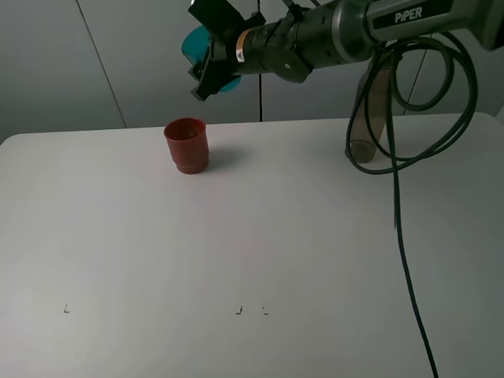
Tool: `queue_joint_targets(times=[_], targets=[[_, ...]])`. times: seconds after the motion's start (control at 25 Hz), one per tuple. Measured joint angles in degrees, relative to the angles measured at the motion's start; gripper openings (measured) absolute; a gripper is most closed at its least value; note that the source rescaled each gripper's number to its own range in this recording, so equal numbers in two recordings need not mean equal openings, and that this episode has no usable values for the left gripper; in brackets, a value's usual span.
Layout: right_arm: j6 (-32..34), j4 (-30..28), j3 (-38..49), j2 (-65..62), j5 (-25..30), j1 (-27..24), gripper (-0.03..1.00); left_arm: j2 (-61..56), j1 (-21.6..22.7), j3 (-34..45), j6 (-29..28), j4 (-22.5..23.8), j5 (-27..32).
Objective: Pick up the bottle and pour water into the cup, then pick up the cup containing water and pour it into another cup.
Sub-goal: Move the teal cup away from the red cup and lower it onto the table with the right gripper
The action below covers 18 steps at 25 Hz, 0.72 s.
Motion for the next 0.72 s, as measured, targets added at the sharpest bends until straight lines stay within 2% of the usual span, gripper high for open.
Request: queue_joint_targets(times=[0.36,0.52,0.6,0.64,0.72], targets=[[0.09,8.47,22.08,-12.31,-9.55,-2.46,0.04,0.00,0.00,0.00,0.00,0.00,0.00],[0.09,11.70,32.23,-15.11,-22.83,-4.35,0.04,0.00,0.00,0.00,0.39,0.00,0.00],[0.09,12.79,37.31,-15.71,-32.65,-5.03,0.04,0.00,0.00,0.00,0.00,0.00,0.00],[0.09,13.60,39.69,-15.74,-35.72,-5.15,0.04,0.00,0.00,0.00,0.00,0.00,0.00],[-0.04,15.57,43.26,-15.87,-37.50,-5.15,0.04,0.00,0.00,0.00,0.39,0.00,0.00]])
